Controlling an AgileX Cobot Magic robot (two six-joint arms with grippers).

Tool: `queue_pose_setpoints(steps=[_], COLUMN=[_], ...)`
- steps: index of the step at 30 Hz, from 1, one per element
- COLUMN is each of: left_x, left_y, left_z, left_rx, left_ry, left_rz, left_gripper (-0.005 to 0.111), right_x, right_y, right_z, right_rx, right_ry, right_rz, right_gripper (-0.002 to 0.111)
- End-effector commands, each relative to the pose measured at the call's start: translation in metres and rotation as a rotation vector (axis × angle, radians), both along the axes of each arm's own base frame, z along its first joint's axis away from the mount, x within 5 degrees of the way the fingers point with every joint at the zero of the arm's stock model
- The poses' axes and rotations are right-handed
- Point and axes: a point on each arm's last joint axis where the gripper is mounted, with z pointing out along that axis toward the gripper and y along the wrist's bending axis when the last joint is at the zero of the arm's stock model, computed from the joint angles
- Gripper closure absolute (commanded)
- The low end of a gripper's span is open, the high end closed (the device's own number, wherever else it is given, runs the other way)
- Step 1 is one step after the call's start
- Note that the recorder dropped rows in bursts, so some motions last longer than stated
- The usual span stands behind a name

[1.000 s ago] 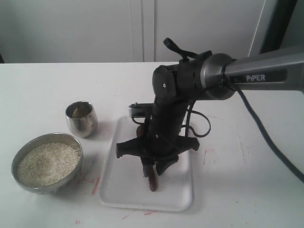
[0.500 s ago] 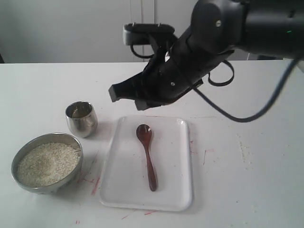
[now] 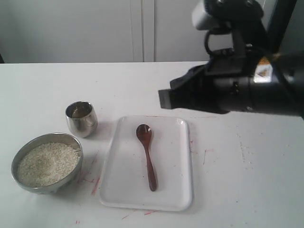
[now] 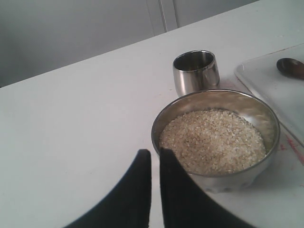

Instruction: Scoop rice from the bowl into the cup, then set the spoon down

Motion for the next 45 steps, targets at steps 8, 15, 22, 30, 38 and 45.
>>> queue_pose_setpoints(steps=[8,15,22,30,38,45], left_x=[0.000,0.000,0.000,0.000,0.000,0.000], left_y=[0.000,0.000,0.000,0.000,0.000,0.000], left_z=[0.001,0.001,0.001,0.001,0.001,0.001], left_rx=[-0.014,-0.014,-0.014,-0.014,-0.014,-0.014], left_ry=[-0.006,-0.006,-0.006,-0.006,-0.006,-0.006], left_rz=[0.001,0.001,0.001,0.001,0.001,0.001], left_gripper=[0.092,0.092,0.092,0.092,0.092,0.092], right_x=[-0.069,-0.103,-0.128,-0.143,-0.151,-0.151], right_y=[-0.047,-0.067,-0.082,-0.091,-0.095,-0.094], right_z=[-0.040,-0.054,-0.070,-0.100,-0.106,-0.115], right_rx=[0.076,0.139,0.194,0.223,0.203,0.084], right_ry=[-0.201,-0.310,-0.382,-0.430,-0.491,-0.452], right_rz=[-0.042,-0.053,-0.059,-0.065,-0.050,-0.006], right_gripper=[0.108,0.108,0.108,0.108,0.108,0.108])
